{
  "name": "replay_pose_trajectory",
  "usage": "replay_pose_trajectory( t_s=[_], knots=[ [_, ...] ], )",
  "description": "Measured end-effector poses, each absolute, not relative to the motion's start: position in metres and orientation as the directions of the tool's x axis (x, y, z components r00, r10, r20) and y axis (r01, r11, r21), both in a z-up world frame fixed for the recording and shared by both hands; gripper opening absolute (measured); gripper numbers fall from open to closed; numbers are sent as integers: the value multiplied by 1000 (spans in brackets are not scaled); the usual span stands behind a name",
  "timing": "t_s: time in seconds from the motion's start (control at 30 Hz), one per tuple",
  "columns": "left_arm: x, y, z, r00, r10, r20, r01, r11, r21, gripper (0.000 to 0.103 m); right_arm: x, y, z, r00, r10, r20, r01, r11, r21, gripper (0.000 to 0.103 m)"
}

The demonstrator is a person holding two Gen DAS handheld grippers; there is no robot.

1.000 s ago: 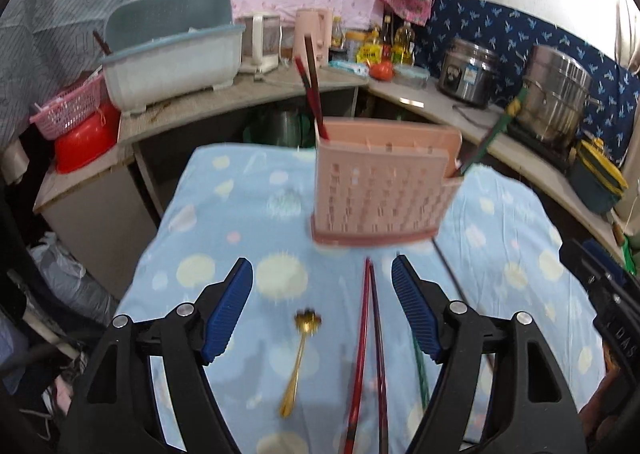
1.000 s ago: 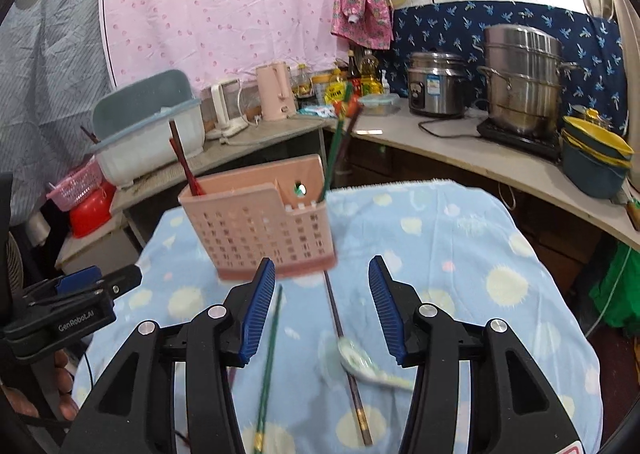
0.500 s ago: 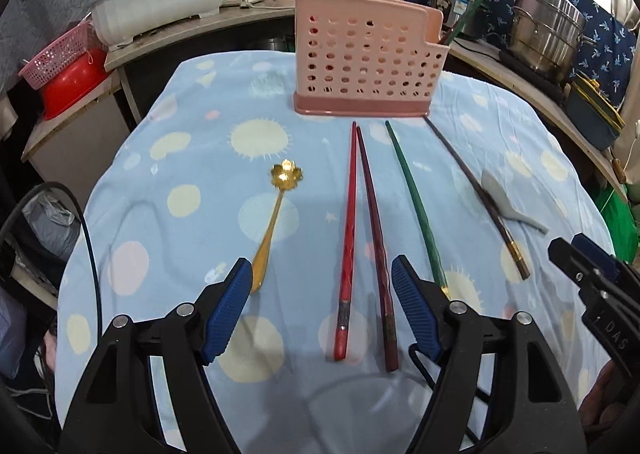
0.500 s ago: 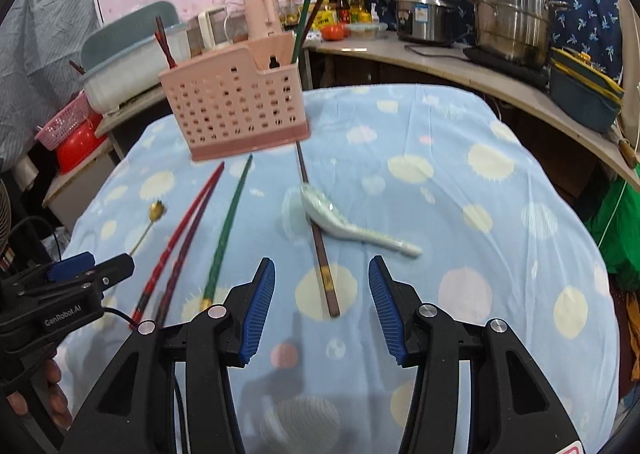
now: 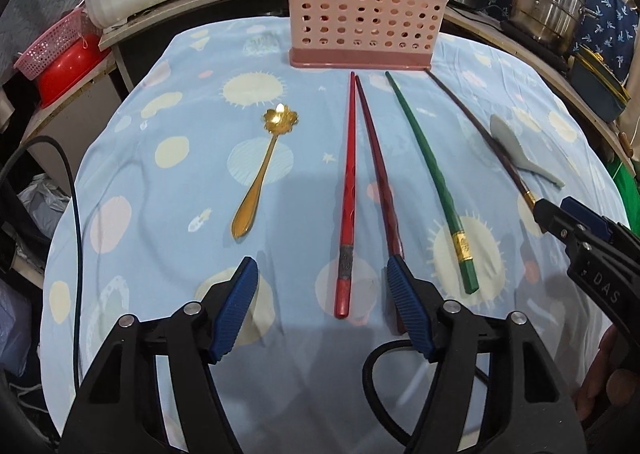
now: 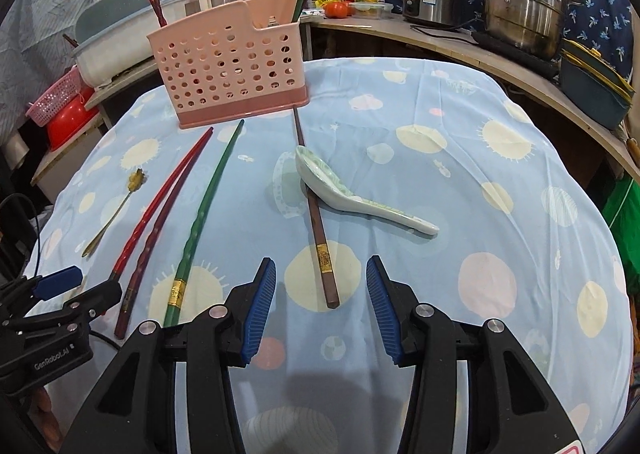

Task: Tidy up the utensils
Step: 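Move both open tools back over the remaining chopsticks, then close the left tool on a red chopstick while the right tool closes on a gold-banded brown chopstick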

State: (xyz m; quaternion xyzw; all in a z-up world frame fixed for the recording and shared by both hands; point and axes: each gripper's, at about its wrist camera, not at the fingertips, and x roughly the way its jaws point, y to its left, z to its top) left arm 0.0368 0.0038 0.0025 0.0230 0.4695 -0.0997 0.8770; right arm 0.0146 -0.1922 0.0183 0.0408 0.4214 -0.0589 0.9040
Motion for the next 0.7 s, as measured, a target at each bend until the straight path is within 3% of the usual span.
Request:
replay_pose_trajectory(
  t_s=[0.17,0.3,0.5,0.57,0.7],
  knots=[
    [34,5,-2,541,-142,-829,196,980,-40,55,19,-194,13,627,-67,-776,142,989,29,38],
    [33,3,-2,548,-138,-825,202,979,-30,47,23,-195,8,608,-59,-792,145,989,37,25],
    [32,3,-1,552,-150,-820,220,975,-30,20,25,-196,4,595,-46,-803,142,989,49,8],
    [31,2,0,548,-159,-821,231,972,-35,10,25,-195,5,596,-42,-802,136,989,50,8],
    [27,3,3,537,-188,-822,244,968,-62,8,17,-193,9,603,-34,-797,128,990,55,7]
  ],
)
